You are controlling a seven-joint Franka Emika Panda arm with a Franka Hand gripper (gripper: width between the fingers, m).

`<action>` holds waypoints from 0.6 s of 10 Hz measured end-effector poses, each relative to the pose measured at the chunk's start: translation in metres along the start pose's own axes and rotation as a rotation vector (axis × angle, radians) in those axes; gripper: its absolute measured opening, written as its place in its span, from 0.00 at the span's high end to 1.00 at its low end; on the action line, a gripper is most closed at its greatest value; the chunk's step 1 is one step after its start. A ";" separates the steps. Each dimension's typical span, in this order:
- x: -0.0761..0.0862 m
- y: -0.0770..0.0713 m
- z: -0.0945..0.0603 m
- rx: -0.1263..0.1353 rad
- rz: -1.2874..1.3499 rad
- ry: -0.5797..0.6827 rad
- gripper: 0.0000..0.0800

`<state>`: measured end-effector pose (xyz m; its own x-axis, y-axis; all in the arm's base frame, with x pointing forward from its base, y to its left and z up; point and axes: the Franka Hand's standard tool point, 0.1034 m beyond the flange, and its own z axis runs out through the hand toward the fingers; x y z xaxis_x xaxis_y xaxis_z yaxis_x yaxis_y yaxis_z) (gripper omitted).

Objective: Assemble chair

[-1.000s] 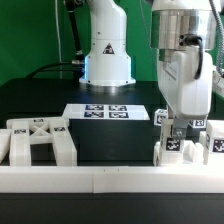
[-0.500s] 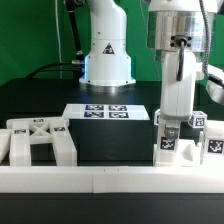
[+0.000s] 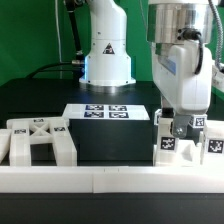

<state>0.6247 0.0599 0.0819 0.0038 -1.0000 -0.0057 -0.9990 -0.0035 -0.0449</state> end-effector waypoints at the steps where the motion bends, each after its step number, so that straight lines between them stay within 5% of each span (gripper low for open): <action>1: 0.001 0.000 -0.001 0.014 -0.027 -0.002 0.19; 6: -0.005 0.000 -0.003 0.018 -0.002 -0.008 0.19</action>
Offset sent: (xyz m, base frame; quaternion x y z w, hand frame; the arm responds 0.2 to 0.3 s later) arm 0.0000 0.0000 0.0000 0.0000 0.0000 0.0000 1.0000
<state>0.6250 0.0652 0.0852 0.0065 -0.9999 -0.0135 -0.9980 -0.0056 -0.0628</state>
